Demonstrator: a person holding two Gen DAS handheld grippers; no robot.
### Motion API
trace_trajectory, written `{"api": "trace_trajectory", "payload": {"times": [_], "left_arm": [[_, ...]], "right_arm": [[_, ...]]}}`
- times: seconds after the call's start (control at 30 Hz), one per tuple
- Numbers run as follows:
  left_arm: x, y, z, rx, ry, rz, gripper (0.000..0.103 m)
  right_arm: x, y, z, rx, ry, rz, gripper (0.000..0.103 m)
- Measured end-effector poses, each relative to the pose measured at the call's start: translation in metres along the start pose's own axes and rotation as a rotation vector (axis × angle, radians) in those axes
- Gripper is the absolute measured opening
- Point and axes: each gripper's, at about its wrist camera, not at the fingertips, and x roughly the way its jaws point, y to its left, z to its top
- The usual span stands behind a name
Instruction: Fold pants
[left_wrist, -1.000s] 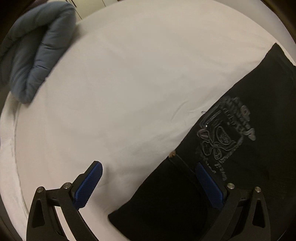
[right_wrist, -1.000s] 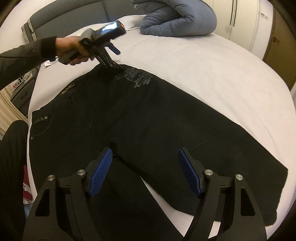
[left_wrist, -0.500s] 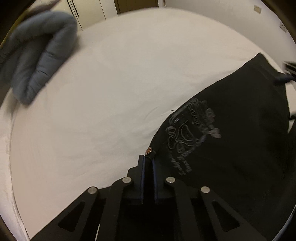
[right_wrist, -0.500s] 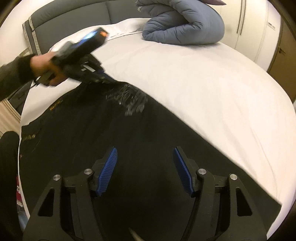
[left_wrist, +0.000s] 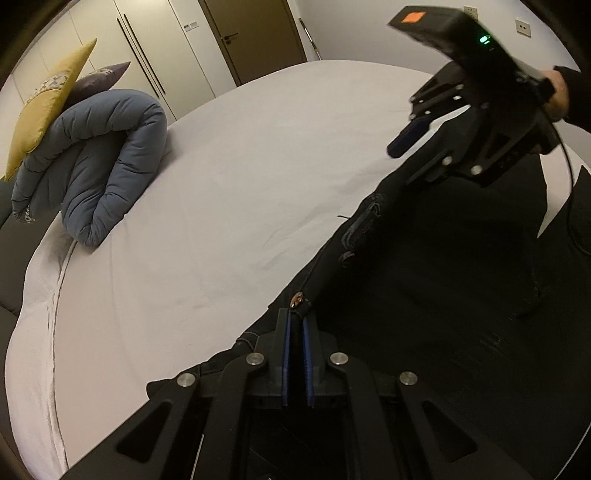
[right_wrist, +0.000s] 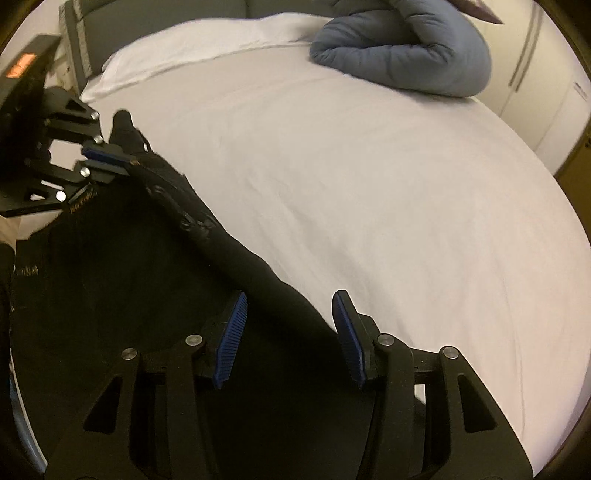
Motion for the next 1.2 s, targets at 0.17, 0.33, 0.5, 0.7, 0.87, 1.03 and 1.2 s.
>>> {"api": "trace_trajectory", "payload": {"times": [0.17, 0.33, 0.5, 0.7, 0.87, 1.03, 1.2], "left_arm": [[-0.009, -0.009, -0.006, -0.006, -0.010, -0.001, 0.006], [-0.010, -0.009, -0.008, -0.019, -0.015, -0.004, 0.005], [-0.012, -0.007, -0.012, -0.055, -0.019, -0.012, 0.005], [-0.030, -0.018, -0.021, -0.093, -0.022, -0.032, 0.005], [-0.049, -0.033, -0.039, -0.114, -0.016, -0.052, 0.005], [-0.072, -0.049, -0.063, -0.113, -0.006, -0.055, 0.005], [-0.093, -0.076, -0.098, -0.044, 0.036, -0.082, 0.005]], "right_arm": [[0.021, -0.004, 0.008, -0.007, 0.071, -0.017, 0.018], [0.020, -0.009, 0.006, 0.124, 0.054, -0.017, 0.004], [0.010, -0.007, -0.007, 0.453, -0.016, 0.045, 0.002], [0.018, 0.006, -0.015, 0.695, -0.107, 0.144, 0.002], [0.009, 0.016, -0.030, 0.785, -0.144, 0.191, 0.002], [-0.025, 0.060, -0.037, 0.610, -0.112, 0.087, 0.002], [-0.057, 0.123, -0.051, 0.336, -0.019, -0.070, 0.002]]}}
